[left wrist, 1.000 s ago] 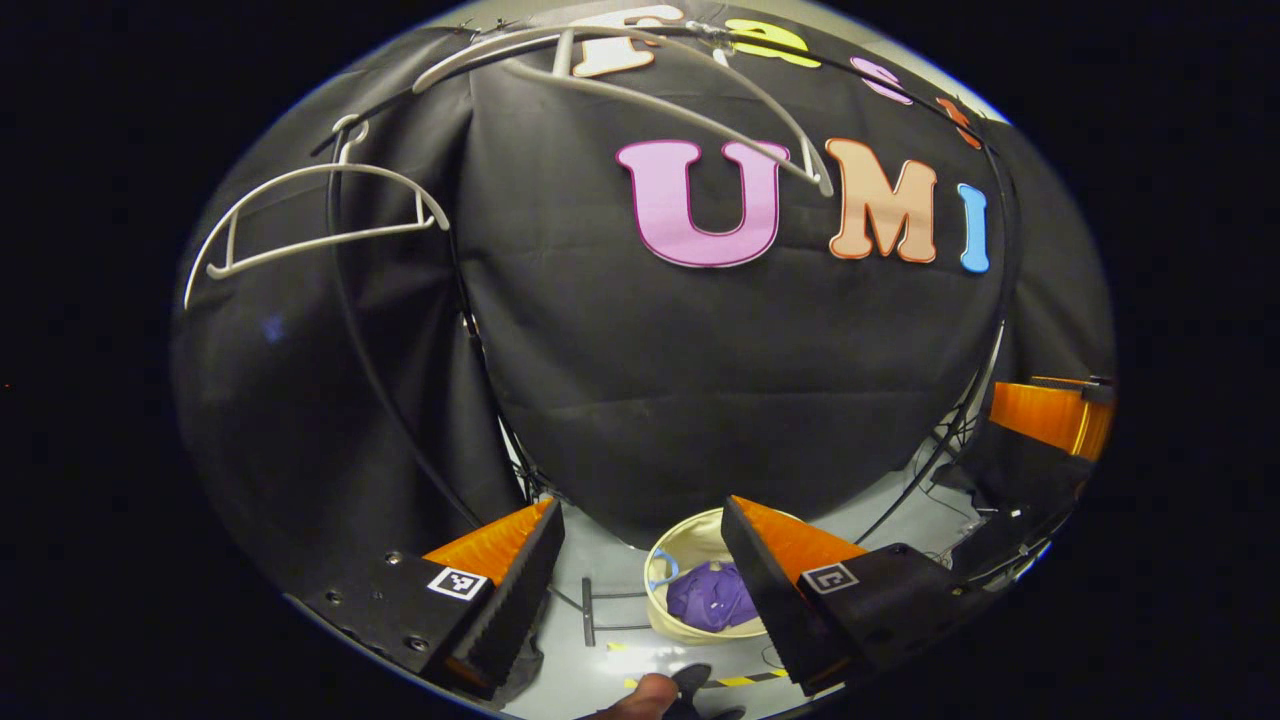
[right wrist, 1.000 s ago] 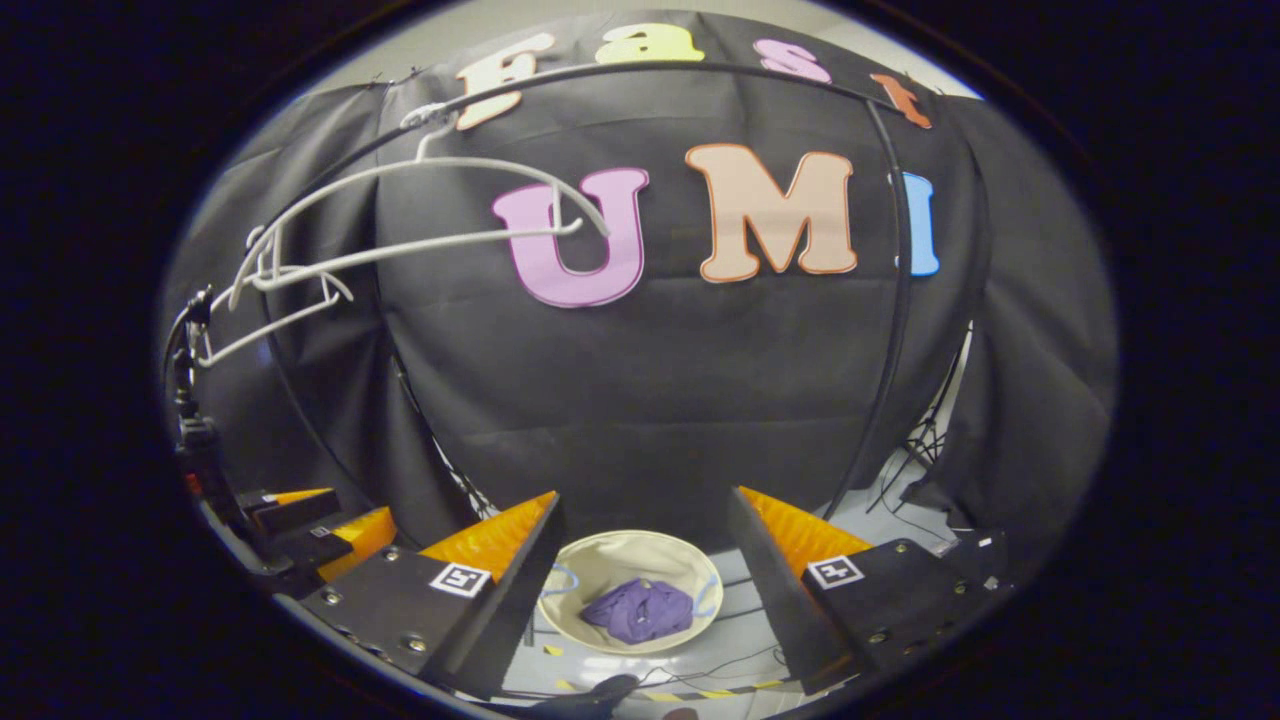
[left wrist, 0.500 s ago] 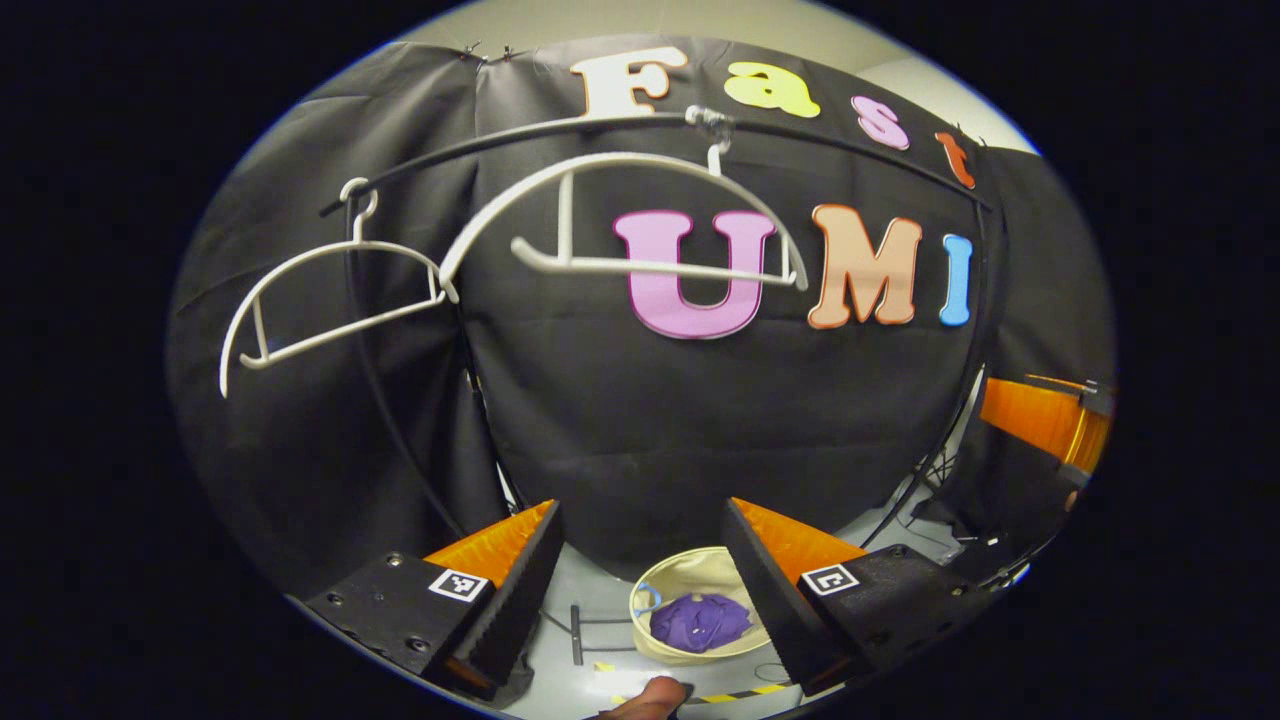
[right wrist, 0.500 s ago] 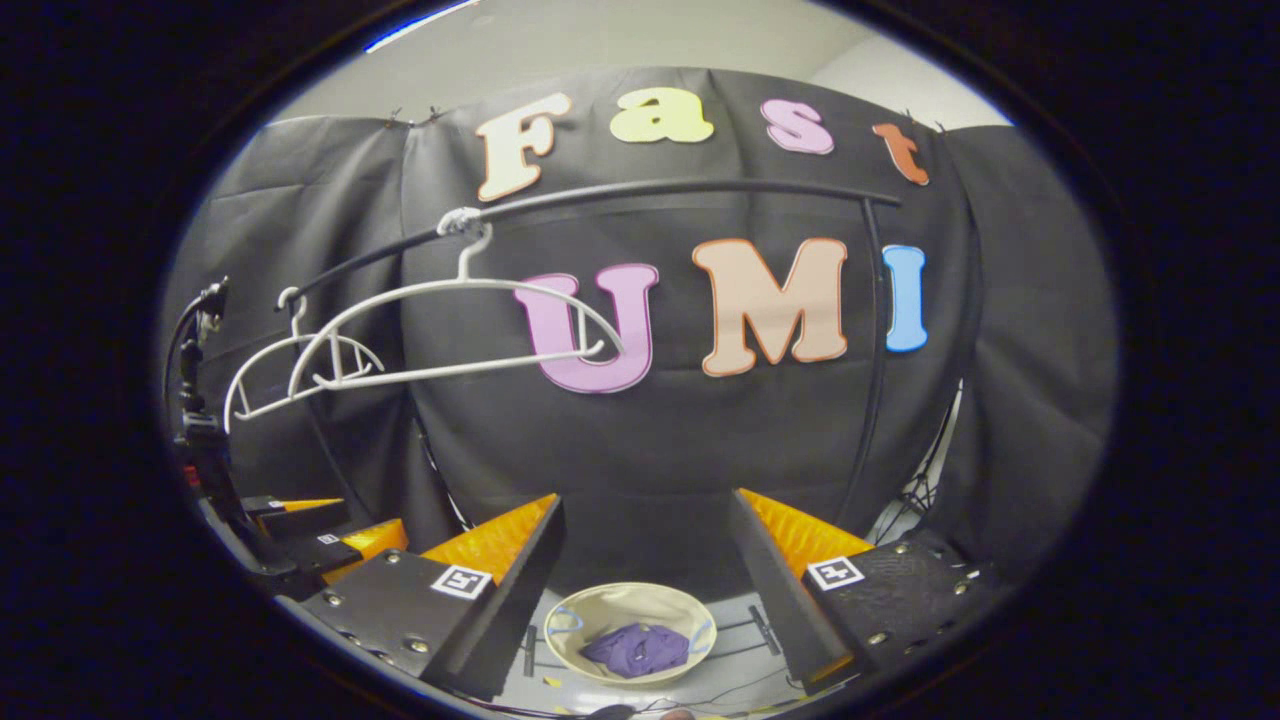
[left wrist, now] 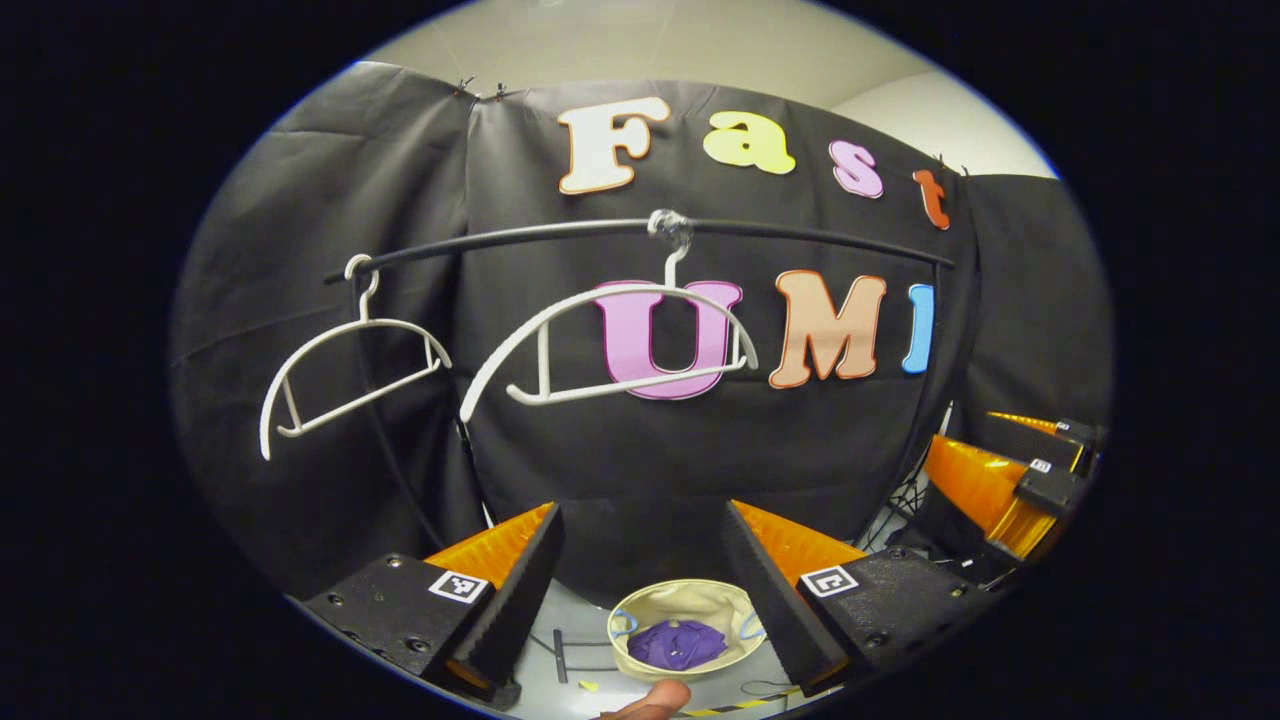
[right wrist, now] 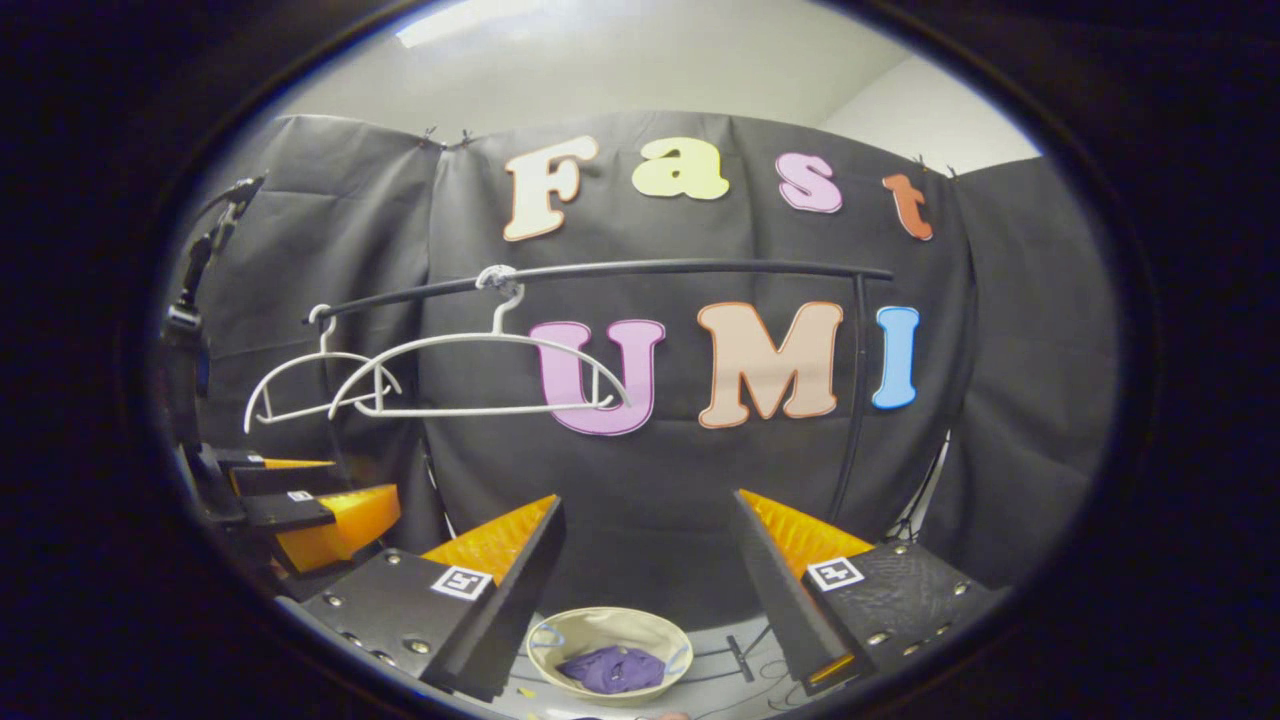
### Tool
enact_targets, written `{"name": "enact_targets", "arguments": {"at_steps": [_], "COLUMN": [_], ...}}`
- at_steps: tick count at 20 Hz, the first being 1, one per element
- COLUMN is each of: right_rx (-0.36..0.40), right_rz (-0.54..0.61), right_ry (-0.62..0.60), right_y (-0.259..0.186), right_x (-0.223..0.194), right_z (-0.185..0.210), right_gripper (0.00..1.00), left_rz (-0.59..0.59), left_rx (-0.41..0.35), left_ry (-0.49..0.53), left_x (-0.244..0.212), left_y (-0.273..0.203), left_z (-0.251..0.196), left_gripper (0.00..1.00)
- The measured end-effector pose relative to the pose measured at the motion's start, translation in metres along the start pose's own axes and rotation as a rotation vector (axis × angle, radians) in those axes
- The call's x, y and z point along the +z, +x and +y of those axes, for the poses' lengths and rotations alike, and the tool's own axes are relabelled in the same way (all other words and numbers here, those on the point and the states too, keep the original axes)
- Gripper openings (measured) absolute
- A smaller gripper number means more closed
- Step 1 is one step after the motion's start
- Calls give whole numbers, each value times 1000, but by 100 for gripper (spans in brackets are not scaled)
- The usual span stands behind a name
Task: Grasp the clothes on the hanger with both hands and then place them into the laundry hamper below.
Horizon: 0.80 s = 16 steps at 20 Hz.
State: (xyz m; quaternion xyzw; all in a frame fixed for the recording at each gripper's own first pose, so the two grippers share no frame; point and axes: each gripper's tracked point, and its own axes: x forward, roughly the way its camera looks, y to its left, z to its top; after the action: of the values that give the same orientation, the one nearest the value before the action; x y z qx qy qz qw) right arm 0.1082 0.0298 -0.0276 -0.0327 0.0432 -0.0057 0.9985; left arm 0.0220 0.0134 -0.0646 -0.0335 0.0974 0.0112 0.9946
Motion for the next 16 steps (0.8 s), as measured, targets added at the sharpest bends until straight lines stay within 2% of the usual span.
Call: {"name": "enact_targets", "arguments": {"at_steps": [1, 2, 3, 4, 5, 6, 7, 8, 9, 10, 13, 16], "right_rx": [5, 8, 16, 20, 17, 0, -9, -18, -29, -38, -47, -25], "right_rz": [-7, -10, -6, 2, 12, 20, 20, 21, 13, 4, -18, -33], "right_ry": [4, 9, 15, 19, 21, 22, 19, 16, 14, 20, 30, -32], "right_y": [-4, -9, -13, -17, -21, -27, -33, -37, -44, -53, -78, -98], "right_x": [0, -4, -7, -13, -19, -22, -25, -26, -26, -26, -16, 2], "right_z": [-2, -4, -6, -7, -12, -19, -26, -30, -36, -43, -59, -69], "right_gripper": [92, 100, 93, 93, 100, 93, 99, 99, 99, 94, 99, 99], "left_rz": [-22, -46, -68, -75, -77, -76, -76, -71, -68, -73, -129, -223], "left_rx": [8, 11, 7, -2, -15, -25, -34, -46, -61, -74, -103, -142], "left_ry": [7, 14, 23, 33, 45, 51, 50, 48, 47, 48, 56, 71], "left_x": [3, 5, 7, 4, 0, -4, -8, -11, -12, -10, 8, 39], "left_y": [-3, -5, -9, -13, -18, -22, -26, -29, -32, -35, -44, -55], "left_z": [-1, -4, -9, -15, -21, -28, -34, -43, -52, -61, -87, -113], "left_gripper": [100, 96, 100, 100, 100, 98, 100, 98, 99, 98, 100, 97]}}
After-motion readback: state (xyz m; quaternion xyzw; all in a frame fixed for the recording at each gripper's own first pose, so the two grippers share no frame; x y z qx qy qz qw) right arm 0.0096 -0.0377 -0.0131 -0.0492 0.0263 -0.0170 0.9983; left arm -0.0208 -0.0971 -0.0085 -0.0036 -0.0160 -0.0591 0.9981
